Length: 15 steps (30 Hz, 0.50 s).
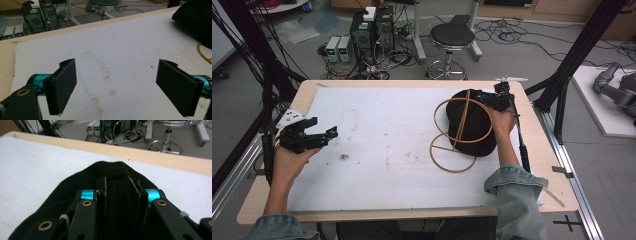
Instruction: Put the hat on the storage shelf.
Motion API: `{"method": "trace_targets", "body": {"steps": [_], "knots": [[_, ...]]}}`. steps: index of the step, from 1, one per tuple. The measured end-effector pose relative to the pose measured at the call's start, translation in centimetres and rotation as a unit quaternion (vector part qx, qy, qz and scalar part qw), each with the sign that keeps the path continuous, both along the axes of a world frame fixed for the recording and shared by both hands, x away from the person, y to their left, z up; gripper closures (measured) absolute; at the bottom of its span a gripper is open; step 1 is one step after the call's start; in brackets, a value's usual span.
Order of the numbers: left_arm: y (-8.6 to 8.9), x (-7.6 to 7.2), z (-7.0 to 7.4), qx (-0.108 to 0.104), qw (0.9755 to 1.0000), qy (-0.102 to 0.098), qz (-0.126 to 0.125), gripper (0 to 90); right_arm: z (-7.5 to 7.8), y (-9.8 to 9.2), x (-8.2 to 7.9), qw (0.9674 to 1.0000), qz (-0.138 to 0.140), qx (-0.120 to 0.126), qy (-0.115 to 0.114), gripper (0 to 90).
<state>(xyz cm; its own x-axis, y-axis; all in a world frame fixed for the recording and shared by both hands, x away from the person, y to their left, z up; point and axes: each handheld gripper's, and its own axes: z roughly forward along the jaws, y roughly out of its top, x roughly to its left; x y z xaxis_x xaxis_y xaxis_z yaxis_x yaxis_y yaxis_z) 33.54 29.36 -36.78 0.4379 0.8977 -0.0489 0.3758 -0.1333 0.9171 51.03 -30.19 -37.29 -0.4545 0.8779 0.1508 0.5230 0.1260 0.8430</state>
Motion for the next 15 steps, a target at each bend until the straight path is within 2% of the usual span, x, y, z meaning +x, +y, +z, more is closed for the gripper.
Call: {"method": "trace_targets", "body": {"steps": [10,15], "knots": [[0.0,0.0,0.0,0.0,1.0,0.0,0.001,17.2,1.5,-1.5,-0.8,0.9992,-0.017,0.01,-0.035,72.5],[0.1,0.0,0.1,0.001,1.0,-0.001,0.002,17.2,3.0,-2.4,-1.4,0.998,-0.024,0.014,-0.057,72.7]]}}
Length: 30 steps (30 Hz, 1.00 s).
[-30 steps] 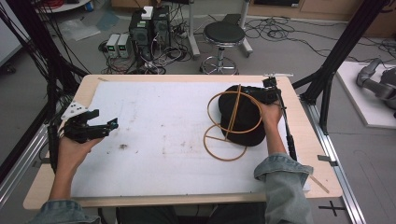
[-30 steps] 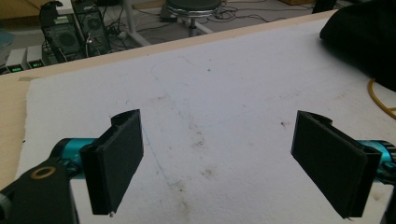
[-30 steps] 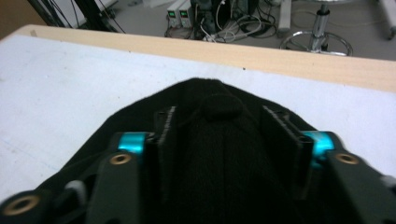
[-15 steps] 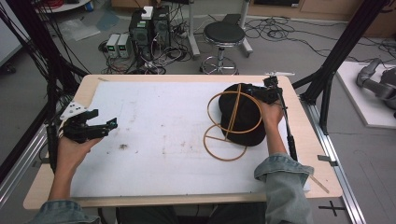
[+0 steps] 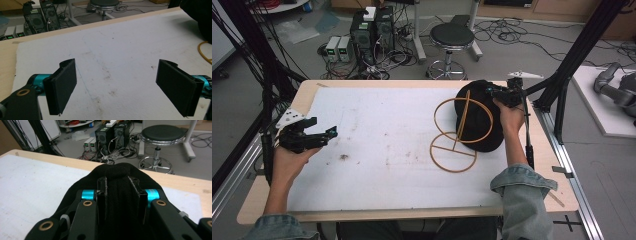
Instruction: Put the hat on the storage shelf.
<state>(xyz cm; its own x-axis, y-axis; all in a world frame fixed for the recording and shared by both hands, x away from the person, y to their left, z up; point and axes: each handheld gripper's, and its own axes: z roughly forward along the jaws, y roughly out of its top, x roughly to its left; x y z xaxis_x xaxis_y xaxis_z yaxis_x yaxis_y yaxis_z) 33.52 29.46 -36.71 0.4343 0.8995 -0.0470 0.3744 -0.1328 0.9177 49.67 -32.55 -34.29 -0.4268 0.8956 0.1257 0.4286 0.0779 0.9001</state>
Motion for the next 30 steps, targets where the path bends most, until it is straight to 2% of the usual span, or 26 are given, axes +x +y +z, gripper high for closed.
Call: {"method": "trace_targets", "body": {"steps": [4,7,11,17,23,30], "knots": [[0.0,0.0,0.0,-0.001,1.0,0.0,0.0,17.2,0.9,-0.3,-0.2,1.0,-0.001,-0.002,-0.009,72.7],[0.1,0.0,0.1,-0.002,1.0,-0.001,0.001,17.2,1.8,-0.5,-0.5,0.9997,-0.006,0.0,-0.024,72.8],[0.1,-0.1,0.1,-0.003,1.0,-0.001,0.001,17.2,3.1,-1.0,-0.8,0.9995,-0.011,-0.004,-0.028,72.7],[0.2,-0.1,0.2,-0.003,1.0,-0.002,0.001,17.2,5.8,-1.5,-1.3,0.9986,-0.011,-0.004,-0.051,72.7],[0.2,-0.2,0.3,-0.002,1.0,-0.004,0.0,17.2,8.5,-1.4,-2.0,0.9972,0.001,-0.005,-0.074,72.7],[0.2,-0.2,0.3,-0.003,1.0,-0.004,0.0,17.4,11.7,-1.2,-3.1,0.9945,0.011,-0.007,-0.104,72.7]]}}
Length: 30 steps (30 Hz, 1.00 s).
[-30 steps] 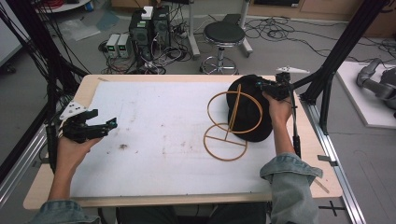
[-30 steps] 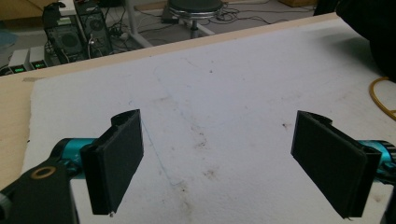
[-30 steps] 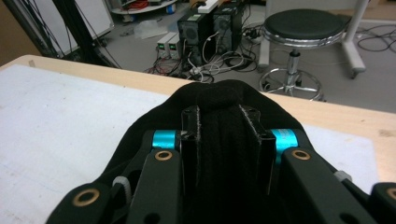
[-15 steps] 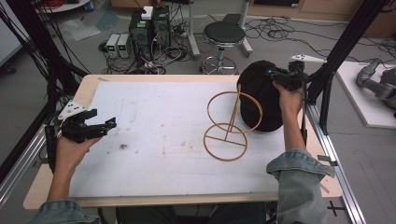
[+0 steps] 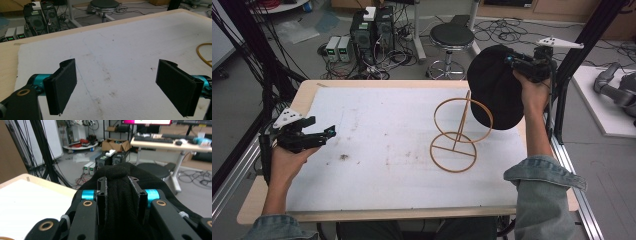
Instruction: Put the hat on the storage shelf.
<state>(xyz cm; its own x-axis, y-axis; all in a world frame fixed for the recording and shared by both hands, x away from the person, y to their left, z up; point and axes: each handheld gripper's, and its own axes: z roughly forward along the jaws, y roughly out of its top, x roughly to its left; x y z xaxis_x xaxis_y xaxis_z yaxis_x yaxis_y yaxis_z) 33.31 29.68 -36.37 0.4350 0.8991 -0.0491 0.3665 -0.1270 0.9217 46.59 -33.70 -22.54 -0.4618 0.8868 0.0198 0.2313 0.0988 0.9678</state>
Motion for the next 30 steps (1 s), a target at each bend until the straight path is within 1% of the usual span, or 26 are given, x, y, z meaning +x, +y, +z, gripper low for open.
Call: {"method": "trace_targets", "body": {"steps": [2,6,8,10,13,17,20,23,27,30], "knots": [[0.0,0.0,0.0,0.001,1.0,0.0,0.0,17.3,1.0,-0.1,-0.3,0.9999,-0.001,0.0,-0.011,72.7],[0.0,0.0,0.1,0.001,1.0,0.0,0.0,17.4,2.8,-0.4,-0.9,0.9997,-0.005,0.001,-0.024,72.7],[0.0,0.0,0.1,0.001,1.0,0.0,0.0,17.4,3.6,-0.6,-1.1,0.9995,-0.003,0.007,-0.029,72.7],[0.0,0.0,0.1,0.001,1.0,-0.001,-0.001,17.4,4.3,-0.8,-1.4,0.9994,-0.003,0.006,-0.033,72.7],[0.0,-0.1,0.1,0.0,1.0,-0.001,0.0,17.3,5.3,-1.1,-1.8,0.9989,0.0,0.019,-0.043,72.6],[0.0,-0.1,0.2,0.0,1.0,-0.002,0.0,17.4,6.4,-1.6,-2.2,0.9983,0.001,0.03,-0.049,72.6],[0.0,-0.1,0.2,-0.002,1.0,-0.003,0.001,17.4,7.2,-1.9,-2.6,0.9976,0.009,0.048,-0.049,72.6],[0.0,-0.1,0.3,-0.003,1.0,-0.003,-0.001,17.4,7.9,-2.1,-3.0,0.9969,0.016,0.057,-0.051,72.6],[0.0,-0.2,0.3,-0.002,1.0,-0.004,-0.001,17.4,8.9,-2.2,-3.5,0.9959,0.028,0.076,-0.042,72.6],[0.0,-0.2,0.4,-0.003,1.0,-0.005,-0.001,17.4,9.5,-2.3,-3.8,0.9941,0.044,0.093,-0.034,72.6]]}}
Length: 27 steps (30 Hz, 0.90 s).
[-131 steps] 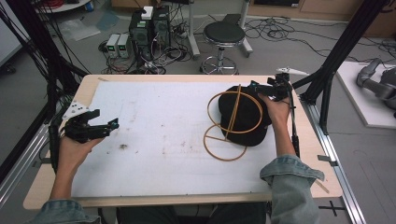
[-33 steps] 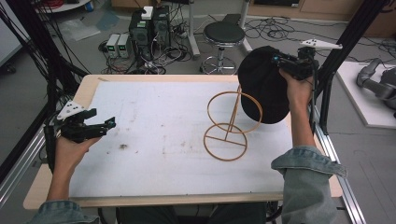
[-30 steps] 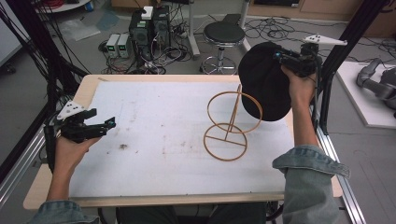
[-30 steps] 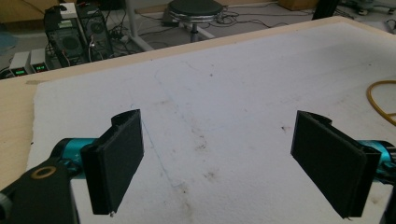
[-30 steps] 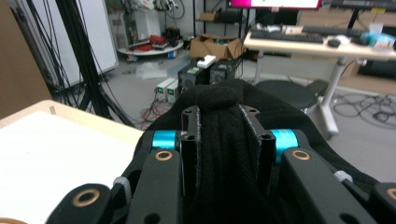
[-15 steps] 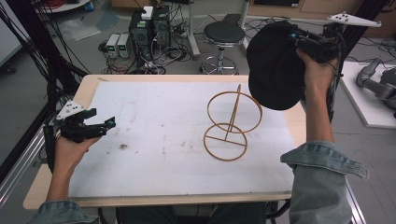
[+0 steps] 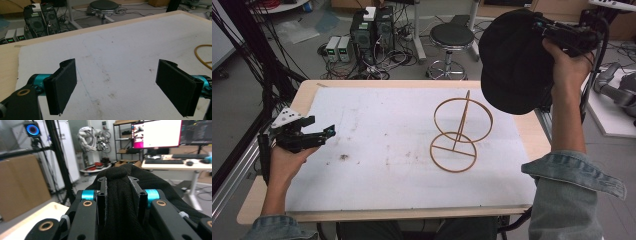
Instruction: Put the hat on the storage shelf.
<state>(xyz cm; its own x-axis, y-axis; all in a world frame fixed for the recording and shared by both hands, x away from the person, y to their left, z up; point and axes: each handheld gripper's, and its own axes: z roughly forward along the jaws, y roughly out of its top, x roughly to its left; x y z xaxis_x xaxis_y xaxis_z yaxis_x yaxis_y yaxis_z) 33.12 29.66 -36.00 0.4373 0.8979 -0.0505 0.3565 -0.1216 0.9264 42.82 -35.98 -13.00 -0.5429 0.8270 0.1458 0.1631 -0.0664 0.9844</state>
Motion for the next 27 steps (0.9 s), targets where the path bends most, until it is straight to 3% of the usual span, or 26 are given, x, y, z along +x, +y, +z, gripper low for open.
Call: {"method": "trace_targets", "body": {"steps": [5,14,23,27], "knots": [[0.1,0.0,0.0,0.0,1.0,0.0,0.001,17.4,0.5,-0.1,-0.2,0.9988,0.035,0.028,0.021,72.6],[0.1,0.0,0.0,0.0,1.0,-0.001,0.002,17.5,1.5,0.3,-1.1,0.9961,0.075,0.044,0.013,72.6],[0.0,-0.1,0.1,0.001,1.0,-0.001,0.0,17.5,2.3,1.4,-2.6,0.9921,0.119,0.038,0.014,72.3],[0.0,-0.1,0.2,0.001,1.0,-0.003,0.001,17.5,1.8,2.4,-3.0,0.9878,0.15,0.036,0.023,72.2]]}}
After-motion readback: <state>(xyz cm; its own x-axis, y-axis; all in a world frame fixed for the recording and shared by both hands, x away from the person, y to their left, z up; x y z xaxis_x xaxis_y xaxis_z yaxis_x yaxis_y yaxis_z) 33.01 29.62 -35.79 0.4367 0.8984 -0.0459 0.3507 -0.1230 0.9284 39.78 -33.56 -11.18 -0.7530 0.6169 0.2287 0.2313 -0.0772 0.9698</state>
